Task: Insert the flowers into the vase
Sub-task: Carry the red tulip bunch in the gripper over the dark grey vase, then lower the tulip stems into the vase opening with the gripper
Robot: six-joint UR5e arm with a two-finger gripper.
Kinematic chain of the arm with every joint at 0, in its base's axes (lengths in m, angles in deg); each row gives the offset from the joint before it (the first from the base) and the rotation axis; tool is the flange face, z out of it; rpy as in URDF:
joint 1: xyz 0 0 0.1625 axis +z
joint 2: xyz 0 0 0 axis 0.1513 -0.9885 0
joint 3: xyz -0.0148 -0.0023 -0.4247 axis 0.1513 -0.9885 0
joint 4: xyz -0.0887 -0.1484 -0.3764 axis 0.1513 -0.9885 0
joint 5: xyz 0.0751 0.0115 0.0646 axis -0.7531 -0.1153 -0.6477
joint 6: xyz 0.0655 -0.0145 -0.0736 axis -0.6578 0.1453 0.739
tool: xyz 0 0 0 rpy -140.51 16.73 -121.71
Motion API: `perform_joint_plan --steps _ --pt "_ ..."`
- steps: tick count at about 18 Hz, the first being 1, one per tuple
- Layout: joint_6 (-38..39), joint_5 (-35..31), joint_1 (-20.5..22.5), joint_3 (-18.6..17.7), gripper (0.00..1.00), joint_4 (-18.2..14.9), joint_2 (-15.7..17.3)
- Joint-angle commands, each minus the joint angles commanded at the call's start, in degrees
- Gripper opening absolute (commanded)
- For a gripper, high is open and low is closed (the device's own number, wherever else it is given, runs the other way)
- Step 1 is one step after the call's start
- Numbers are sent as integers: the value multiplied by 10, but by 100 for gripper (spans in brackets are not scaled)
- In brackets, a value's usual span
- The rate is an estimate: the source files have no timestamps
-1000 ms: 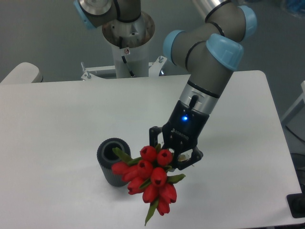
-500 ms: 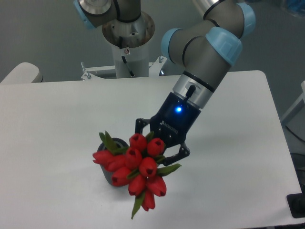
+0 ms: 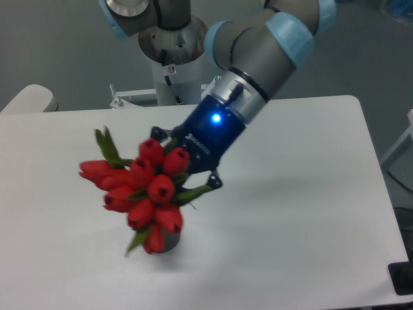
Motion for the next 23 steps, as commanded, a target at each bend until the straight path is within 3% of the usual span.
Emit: perform_joint_plan --steps 10,23 --pt "-47 6 -4 -55 21 4 12" --pt "-115 6 -4 -97 20 9 -11"
